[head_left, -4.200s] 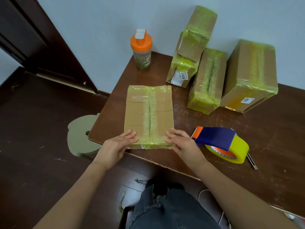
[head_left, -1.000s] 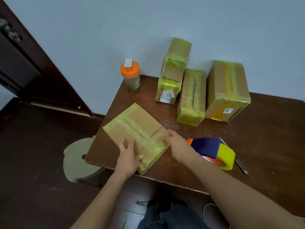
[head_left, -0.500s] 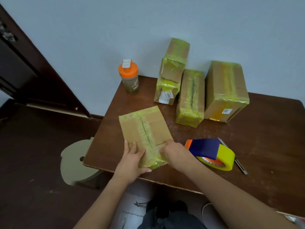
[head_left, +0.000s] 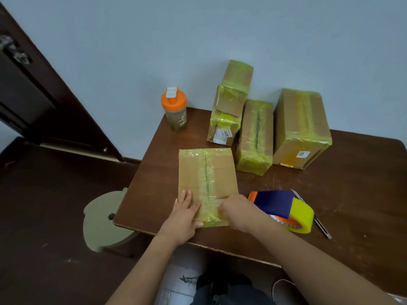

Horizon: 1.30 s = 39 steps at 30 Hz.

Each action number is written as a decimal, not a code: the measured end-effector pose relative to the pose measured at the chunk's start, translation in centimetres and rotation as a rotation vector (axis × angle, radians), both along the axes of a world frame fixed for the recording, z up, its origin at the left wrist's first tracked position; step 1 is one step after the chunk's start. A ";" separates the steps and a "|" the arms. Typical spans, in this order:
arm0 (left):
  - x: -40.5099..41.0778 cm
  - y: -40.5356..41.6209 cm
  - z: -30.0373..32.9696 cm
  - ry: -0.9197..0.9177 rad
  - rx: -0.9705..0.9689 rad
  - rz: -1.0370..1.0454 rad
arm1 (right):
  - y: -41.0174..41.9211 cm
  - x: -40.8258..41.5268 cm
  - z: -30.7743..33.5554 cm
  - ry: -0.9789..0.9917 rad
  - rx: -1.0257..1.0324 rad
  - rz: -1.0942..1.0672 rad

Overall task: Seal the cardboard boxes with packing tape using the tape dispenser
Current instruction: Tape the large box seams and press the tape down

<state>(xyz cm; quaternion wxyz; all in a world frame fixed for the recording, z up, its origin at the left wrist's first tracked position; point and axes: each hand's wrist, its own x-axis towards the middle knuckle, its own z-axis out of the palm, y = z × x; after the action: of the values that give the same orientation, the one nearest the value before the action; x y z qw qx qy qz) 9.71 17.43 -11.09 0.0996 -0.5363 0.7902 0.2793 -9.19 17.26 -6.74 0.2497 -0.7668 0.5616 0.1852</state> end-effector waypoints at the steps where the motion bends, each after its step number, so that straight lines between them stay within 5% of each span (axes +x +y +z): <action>1: -0.3 0.1 0.3 -0.031 -0.033 -0.001 | -0.1 -0.4 0.6 -0.017 0.005 -0.028; 6: -2.3 0.2 1.6 0.074 -0.194 0.002 | -0.9 -4.3 3.2 0.024 -0.226 -0.242; 12: -5.3 0.8 1.6 0.190 -0.103 -0.114 | 0.8 -8.7 2.7 0.278 0.064 -0.241; 21: -6.6 1.5 2.3 0.159 -0.198 -0.091 | 1.3 -10.0 1.4 0.310 -0.038 -0.215; 28: -8.5 2.1 3.6 0.477 -0.030 0.379 | 2.5 -11.2 0.9 0.236 -0.109 -0.232; 34: -9.2 1.4 4.5 0.577 0.131 0.639 | 2.5 -11.3 2.5 0.192 -0.151 -0.218; 39: -11.4 0.7 5.8 0.759 0.543 1.022 | 1.8 -12.9 5.5 0.040 -0.189 -0.250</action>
<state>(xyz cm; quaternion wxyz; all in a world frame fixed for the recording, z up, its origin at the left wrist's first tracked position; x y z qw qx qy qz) -1.66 18.17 -5.33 -0.1973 -0.6627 0.3205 0.6474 -22.12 19.08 -1.24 0.1864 -0.7072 0.6724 0.1144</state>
